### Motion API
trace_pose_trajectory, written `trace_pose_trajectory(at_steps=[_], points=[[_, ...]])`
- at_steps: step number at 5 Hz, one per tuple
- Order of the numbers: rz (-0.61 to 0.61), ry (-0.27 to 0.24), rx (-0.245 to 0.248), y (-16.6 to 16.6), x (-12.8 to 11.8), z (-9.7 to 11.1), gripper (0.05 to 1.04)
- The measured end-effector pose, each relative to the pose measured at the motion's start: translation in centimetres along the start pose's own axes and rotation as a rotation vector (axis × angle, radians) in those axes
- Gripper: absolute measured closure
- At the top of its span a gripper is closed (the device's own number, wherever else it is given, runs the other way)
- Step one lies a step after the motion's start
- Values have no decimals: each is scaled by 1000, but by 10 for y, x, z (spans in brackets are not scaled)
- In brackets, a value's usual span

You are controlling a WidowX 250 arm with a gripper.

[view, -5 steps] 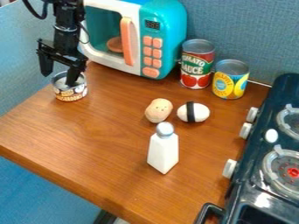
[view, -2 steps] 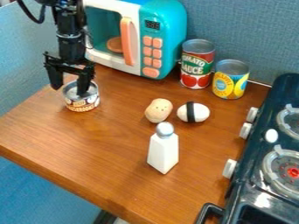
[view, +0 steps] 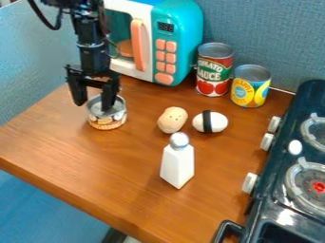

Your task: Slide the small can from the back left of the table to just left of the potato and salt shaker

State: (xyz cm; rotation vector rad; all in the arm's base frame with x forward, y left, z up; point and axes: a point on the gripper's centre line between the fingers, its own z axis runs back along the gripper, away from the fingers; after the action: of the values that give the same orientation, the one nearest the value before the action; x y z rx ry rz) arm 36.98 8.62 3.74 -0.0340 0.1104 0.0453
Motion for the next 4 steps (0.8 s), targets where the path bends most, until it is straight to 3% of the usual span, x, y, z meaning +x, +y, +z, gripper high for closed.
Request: trace_pose_trajectory(at_steps=[2, 4], points=[[-94, 1, -54, -49, -10, -4, 81], [-66, -4, -34, -51, -17, -4, 82]])
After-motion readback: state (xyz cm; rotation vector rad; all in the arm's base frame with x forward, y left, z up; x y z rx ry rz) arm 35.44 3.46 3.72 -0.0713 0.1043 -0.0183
